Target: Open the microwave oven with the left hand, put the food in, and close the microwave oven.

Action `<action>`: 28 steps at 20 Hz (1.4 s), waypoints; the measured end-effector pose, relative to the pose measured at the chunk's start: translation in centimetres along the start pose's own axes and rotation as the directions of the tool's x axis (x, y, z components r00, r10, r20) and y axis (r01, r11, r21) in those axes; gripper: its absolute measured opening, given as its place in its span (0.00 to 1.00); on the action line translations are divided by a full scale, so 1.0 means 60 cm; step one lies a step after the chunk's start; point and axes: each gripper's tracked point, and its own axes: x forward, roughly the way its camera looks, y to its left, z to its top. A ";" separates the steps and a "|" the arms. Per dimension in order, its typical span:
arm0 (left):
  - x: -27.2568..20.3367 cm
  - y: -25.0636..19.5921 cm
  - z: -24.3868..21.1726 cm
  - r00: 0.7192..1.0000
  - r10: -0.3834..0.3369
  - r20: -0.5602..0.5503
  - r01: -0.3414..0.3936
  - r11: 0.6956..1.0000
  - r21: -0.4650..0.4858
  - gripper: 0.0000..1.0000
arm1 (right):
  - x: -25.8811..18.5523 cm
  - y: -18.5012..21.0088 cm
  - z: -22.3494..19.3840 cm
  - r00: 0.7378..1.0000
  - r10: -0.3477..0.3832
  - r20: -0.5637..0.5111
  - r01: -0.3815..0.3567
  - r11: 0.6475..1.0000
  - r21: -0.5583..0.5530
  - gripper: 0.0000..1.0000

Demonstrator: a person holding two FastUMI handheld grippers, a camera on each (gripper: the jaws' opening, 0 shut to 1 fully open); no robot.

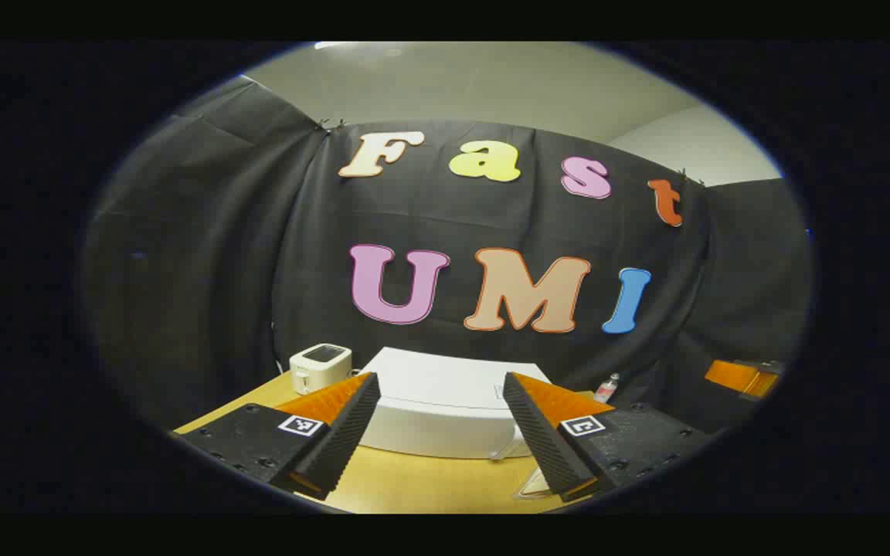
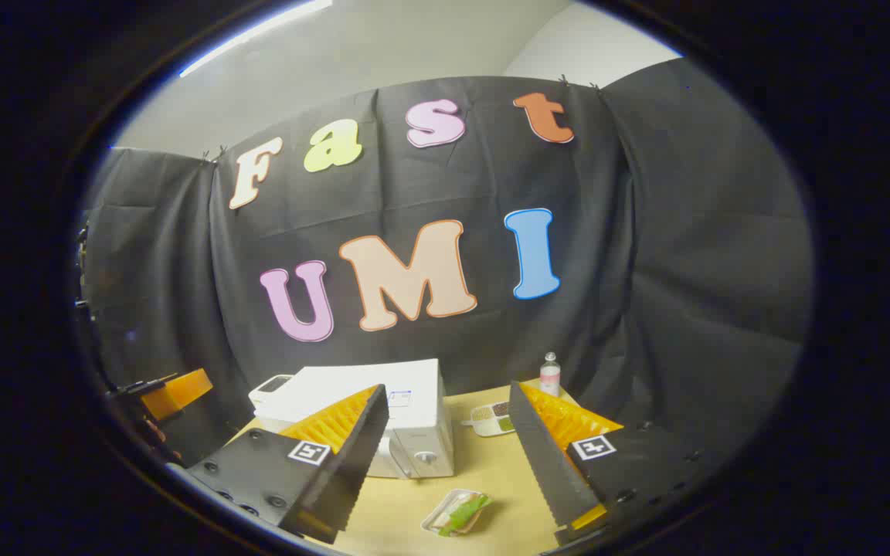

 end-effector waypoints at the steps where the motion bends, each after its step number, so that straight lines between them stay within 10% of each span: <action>1: 0.001 -0.001 -0.002 1.000 0.004 -0.004 -0.004 1.000 0.001 0.92 | 0.003 -0.004 0.003 1.000 0.000 0.003 0.000 1.000 0.001 0.91; 21: 0.002 0.001 -0.125 0.973 0.037 -0.229 -0.021 0.997 0.070 0.96 | 0.013 -0.038 -0.049 0.994 0.005 -0.110 0.000 0.999 0.046 0.91; 28: -0.010 -0.020 -0.278 0.872 -0.014 -0.489 0.063 0.994 0.085 0.96 | -0.008 -0.075 -0.090 0.985 -0.082 -0.150 0.090 0.995 0.047 0.90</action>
